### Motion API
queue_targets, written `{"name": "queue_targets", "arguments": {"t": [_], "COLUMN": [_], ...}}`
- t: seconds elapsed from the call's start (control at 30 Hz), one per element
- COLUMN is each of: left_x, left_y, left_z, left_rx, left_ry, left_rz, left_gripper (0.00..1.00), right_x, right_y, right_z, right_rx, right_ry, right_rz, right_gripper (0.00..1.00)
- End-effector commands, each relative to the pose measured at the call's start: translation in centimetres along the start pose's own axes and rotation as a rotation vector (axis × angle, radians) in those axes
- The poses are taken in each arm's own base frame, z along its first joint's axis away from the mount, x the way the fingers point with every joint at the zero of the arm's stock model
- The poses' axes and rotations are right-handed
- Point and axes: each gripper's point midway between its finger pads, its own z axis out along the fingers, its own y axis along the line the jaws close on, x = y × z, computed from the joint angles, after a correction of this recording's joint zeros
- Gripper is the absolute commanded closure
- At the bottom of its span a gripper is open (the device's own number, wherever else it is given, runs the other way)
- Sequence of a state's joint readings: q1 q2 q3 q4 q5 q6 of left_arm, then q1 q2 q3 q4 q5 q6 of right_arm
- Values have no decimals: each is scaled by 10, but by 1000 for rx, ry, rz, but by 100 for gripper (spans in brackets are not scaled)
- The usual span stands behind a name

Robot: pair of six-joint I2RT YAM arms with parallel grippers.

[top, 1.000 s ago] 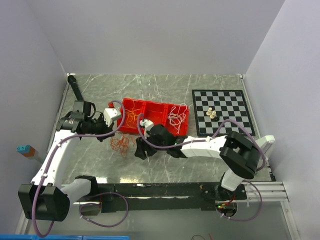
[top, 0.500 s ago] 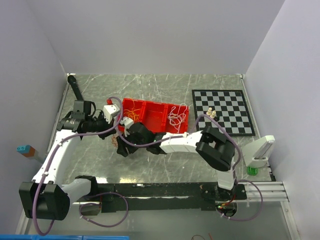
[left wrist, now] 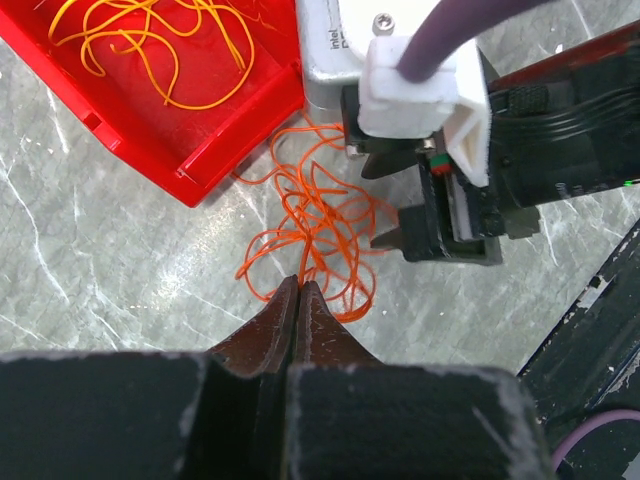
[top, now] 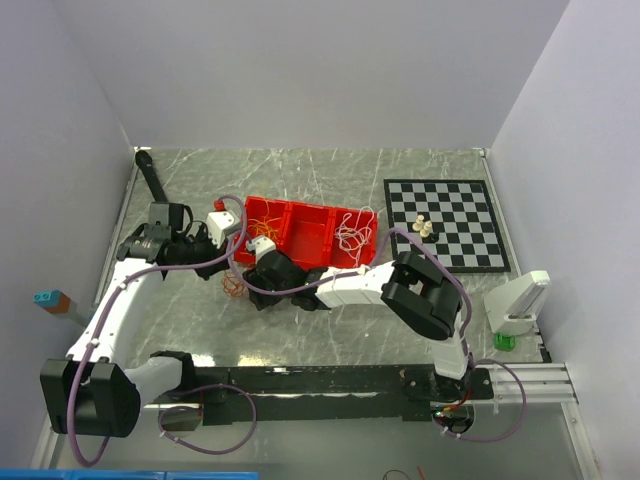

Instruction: Untangle the cables

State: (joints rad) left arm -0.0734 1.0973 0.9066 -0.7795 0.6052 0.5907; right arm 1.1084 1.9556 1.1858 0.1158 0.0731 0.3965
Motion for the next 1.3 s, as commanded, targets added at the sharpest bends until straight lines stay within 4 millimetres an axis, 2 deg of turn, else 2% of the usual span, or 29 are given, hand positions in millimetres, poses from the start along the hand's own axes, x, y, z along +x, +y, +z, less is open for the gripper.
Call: {"name": "queue_targets", "arguments": {"t": [0.0, 0.23, 0.33, 0.4, 0.47, 0.5, 0.53, 0.67, 0.8, 1.0, 1.13, 1.27], "left_x": [-8, -3, -4, -5, -5, -7, -7, -13, -18, -25, -37, -64], "left_y": [0, 0, 0, 0, 1, 2, 2, 5, 9, 23, 48, 71], "left_z": [0, 2, 2, 2, 2, 1, 1, 1, -2, -8, -18, -39], "left_rx": [9, 10, 11, 8, 7, 3, 0, -6, -31, -115, -243, -372], "left_ry": [-29, -17, -18, -19, -21, -24, -25, -37, -50, -53, -67, -119], "left_rz": [34, 33, 32, 30, 28, 26, 27, 21, 21, 20, -3, -22], "left_gripper": [99, 99, 99, 99, 99, 99, 99, 99, 99, 99, 99, 99], "right_x": [-4, 5, 5, 1, -3, -3, -3, 2, 10, 10, 13, 9], "right_y": [-4, -10, -5, 0, 2, 1, 0, -3, -10, -22, -57, -94], "right_z": [7, 4, 6, 8, 7, 4, 1, -18, -54, -140, -197, -252], "right_rx": [44, 67, 44, 27, 20, 22, 25, 10, 1, 15, 129, 243], "right_ry": [-17, 3, -2, -2, -5, -5, -8, -19, -45, -149, -248, -379], "right_rz": [-1, 1, 9, 10, 7, 6, 6, 0, 23, 61, 137, 217], "right_gripper": [43, 47, 52, 61, 77, 95, 100, 100, 100, 100, 100, 100]}}
